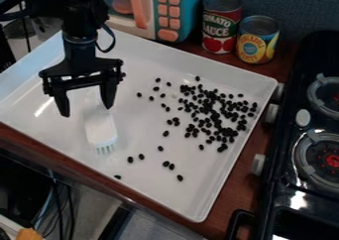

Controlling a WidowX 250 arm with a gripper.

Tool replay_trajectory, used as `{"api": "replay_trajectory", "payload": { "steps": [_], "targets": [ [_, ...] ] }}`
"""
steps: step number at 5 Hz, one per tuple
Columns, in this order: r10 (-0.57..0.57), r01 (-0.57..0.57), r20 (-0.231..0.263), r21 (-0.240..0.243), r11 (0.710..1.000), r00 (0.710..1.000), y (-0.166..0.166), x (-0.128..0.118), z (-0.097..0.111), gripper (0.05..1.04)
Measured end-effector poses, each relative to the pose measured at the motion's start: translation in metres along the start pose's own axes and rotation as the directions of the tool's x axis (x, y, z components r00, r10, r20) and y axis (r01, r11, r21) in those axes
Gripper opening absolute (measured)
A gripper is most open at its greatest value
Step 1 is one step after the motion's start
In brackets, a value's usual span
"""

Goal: Sweep into pile

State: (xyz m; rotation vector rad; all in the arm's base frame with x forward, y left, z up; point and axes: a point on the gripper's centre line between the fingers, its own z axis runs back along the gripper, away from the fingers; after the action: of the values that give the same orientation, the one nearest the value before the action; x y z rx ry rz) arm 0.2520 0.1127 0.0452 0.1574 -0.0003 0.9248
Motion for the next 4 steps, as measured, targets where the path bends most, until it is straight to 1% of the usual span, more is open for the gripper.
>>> {"api": "replay_trajectory", "payload": {
  "steps": [1, 2, 4],
  "targets": [
    [-0.002, 0.003, -0.024, 0.012, 1.000, 1.000, 0.0004, -0.0033, -0.0063, 1.000],
    [-0.015, 0.015, -0.032, -0.002, 1.000, 0.999, -0.0013, -0.0062, -0.0069, 1.000],
    [-0.042, 0.041, -0.024, -0.015, 0.999, 0.999, -0.0006, -0.0099, -0.0070, 1.000]
  ]
}}
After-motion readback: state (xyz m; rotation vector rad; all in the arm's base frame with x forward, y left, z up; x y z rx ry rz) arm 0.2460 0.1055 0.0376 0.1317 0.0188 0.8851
